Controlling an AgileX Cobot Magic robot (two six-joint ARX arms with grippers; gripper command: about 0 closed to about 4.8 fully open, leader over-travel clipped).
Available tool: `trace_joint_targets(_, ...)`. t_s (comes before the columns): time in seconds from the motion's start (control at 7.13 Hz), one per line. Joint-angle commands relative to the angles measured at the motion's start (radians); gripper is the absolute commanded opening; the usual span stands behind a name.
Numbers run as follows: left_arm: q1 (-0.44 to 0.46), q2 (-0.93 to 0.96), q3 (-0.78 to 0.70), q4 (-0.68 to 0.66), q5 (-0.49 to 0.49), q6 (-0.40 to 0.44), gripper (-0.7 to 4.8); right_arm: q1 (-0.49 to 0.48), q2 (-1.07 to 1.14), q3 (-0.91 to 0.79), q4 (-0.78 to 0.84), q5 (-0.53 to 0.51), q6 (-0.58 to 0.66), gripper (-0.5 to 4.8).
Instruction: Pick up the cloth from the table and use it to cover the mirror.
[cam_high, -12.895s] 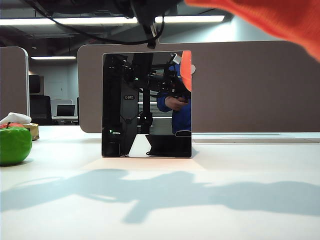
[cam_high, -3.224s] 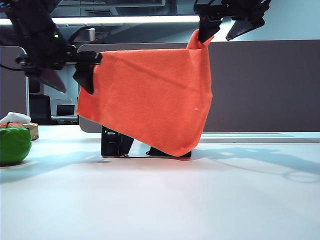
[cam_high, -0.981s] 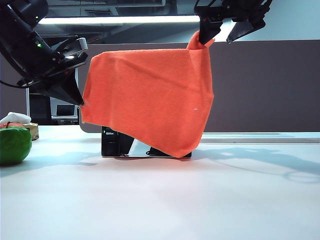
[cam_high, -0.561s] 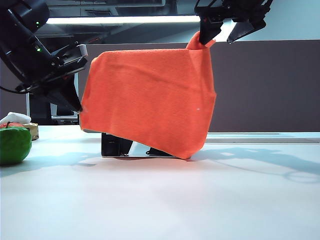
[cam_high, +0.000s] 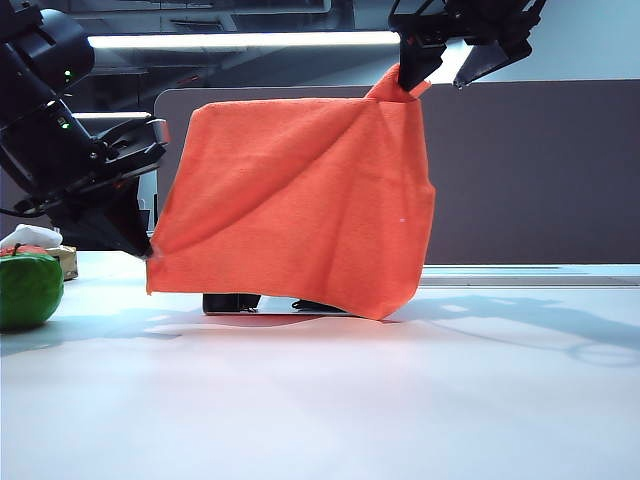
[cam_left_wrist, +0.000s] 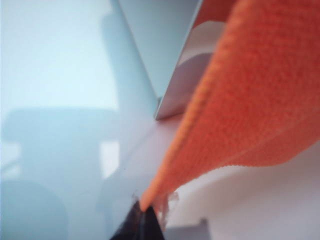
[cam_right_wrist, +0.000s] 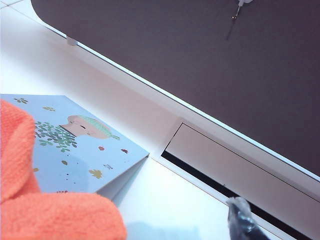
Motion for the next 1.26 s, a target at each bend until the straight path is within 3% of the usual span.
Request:
trace_joint_targets(0.14,0.000,-0.002,0.000,0.043,0.005,-0.023,-0.05,0.001,-0.007,0.004,0.009,-0.002,0.001,4.40)
trace_joint_targets(0.28,0.000,-0.002,0.000,0.045,0.004,-0.023,1.24,0.001,-0.007,0.004,0.009,-0.005,0.000,4.43)
trace_joint_targets(0.42,0.000,-0.003,0.000,0.046,0.005,-0.023,3.13,0.001,-0.007,0.004,0.008,-0.039,0.000,4.79)
trace_joint_targets(0.98,0.000,-0.005,0.000,0.047,0.005,-0.024,4.40,0.001,-0.007,0.004,0.000,-0.071,0.000,4.79)
trace_joint_targets(1.12,0.000,-0.063,0.008,0.063,0.031,-0.028,4.46,0.001,-0.007,0.004,-0.024,-0.217,0.001,4.79)
trace_joint_targets(1.26,0.000,-0.122,0.024,0.087,0.061,-0.032,4.45,0.001,-0.007,0.004,-0.020,-0.153,0.001,4.79)
